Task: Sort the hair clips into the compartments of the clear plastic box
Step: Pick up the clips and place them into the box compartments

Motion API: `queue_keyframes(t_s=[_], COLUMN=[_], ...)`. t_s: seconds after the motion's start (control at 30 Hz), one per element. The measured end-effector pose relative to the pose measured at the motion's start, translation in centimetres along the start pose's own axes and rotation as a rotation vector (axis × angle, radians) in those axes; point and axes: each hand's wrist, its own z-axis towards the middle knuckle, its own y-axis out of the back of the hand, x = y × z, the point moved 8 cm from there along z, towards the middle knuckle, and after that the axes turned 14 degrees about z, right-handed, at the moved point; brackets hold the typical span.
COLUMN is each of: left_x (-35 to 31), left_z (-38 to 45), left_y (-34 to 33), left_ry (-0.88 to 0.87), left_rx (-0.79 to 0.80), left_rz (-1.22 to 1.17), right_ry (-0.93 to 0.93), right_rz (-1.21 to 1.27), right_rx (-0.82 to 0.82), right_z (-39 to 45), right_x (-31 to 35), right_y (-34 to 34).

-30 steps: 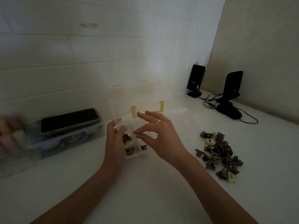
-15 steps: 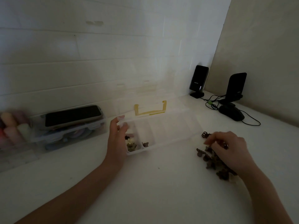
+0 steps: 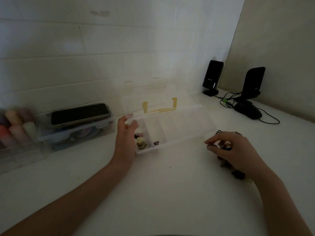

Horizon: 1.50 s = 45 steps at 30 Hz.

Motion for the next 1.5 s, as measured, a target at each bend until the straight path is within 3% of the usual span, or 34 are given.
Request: queue_keyframes(t_s=[0.33,0.57,0.73,0.87,1.0,1.17,1.3,1.43,1.5], left_x=[0.4,0.1,0.4,0.8,1.0,1.2,1.0,1.0,1.0], left_z=[0.3,0.1,0.2,0.3,0.5,0.8,0.9,0.8,0.9], left_y=[0.0,0.0,0.1,0.1,0.1,0.2,0.5,0.4,0.4], left_ry=[-0.021,-0.062,-0.063,-0.012,0.025,0.025,-0.016,-0.011,-0.005], left_rx=[-0.001,0.013,0.027,0.028,0.028,-0.006,-0.034,-0.033,-0.029], left_rz=[0.005,0.091,0.032,0.020,0.005,0.010,0.065,0.060,0.051], right_ry=[0.171,0.415,0.482,0.318,0.027,-0.402,-0.340,-0.477,-0.460], right_rz=[0.397,0.226,-0.074,-0.065,-0.226,-0.507,-0.615,-0.639,-0.590], right_rx=[-0.027,-0.117,-0.129,-0.229,-0.194,0.114,0.030,0.057,0.060], right_z=[2.4,4.0,4.5,5.2,5.6,5.1,5.5,4.8,4.9], right_x=[5.3,10.2,10.7,7.6,1.8,-4.7,-4.7,-6.3,-6.5], right_y=[-2.2,-6.4,-7.2,-1.3,2.8,2.2,1.6,1.4,1.1])
